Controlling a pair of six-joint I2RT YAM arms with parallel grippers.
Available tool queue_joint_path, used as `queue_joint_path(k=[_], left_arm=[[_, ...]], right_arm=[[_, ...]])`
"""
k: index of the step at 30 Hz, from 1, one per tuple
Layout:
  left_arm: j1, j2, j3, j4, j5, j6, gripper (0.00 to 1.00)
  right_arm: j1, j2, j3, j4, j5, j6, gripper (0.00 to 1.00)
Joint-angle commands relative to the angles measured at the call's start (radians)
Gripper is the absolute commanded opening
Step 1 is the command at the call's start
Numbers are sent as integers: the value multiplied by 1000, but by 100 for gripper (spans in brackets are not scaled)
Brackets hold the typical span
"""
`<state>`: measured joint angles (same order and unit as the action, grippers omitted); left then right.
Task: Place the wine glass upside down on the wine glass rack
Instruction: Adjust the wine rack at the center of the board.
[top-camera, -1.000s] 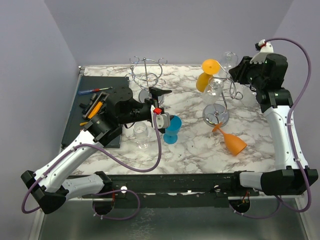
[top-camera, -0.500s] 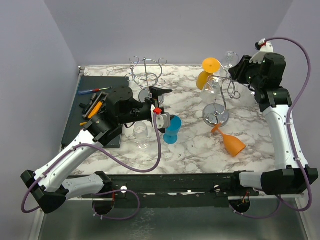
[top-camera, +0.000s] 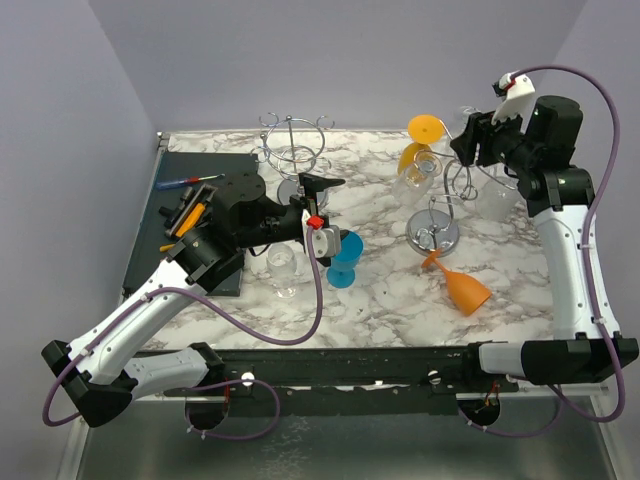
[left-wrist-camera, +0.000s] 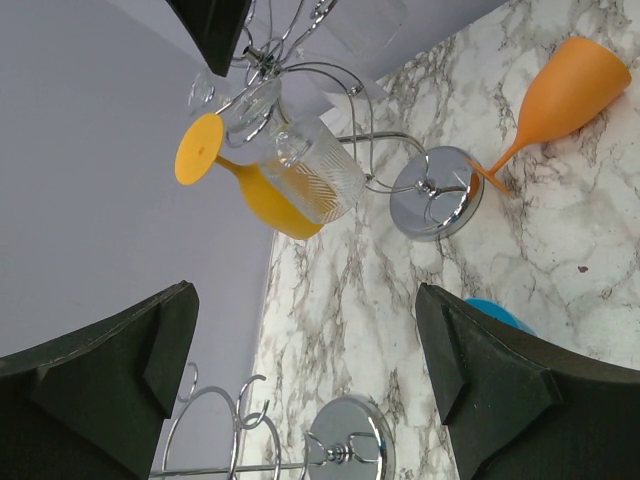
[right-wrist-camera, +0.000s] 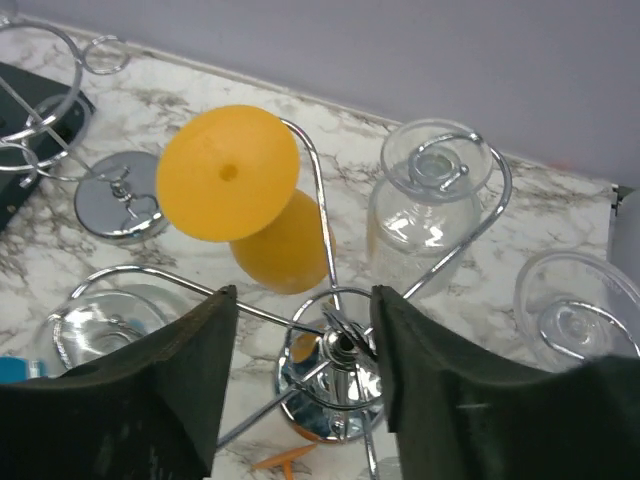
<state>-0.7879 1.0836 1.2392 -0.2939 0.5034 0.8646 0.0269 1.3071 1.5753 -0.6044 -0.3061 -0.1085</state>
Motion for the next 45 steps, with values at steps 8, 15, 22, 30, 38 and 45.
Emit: queue_joint_path(k=[8,15,22,30,38,45], left_arm=[[-6,-5,34,-19,-7,7,98],[-10,-10,41,-30,-15,1,98],[-14,-8,49,-42,-23,-1,98],[-32,-5,65,-50,-37,-12,98],[-45,-6,67,-56,-52,-4,96],[-49,2,76,-58,-54,-2,96]], right_arm=[[-20,5,90,13,-110,-122,67],[-81,41,107,-15,-152,-128,64],[-117,22,28,18,-227,-105,62],[-118,19,-32,60,-262,-85,49],[-118,21,-54,97,-275,-76,28],[-118,3,-92,132,-264,-85,16]])
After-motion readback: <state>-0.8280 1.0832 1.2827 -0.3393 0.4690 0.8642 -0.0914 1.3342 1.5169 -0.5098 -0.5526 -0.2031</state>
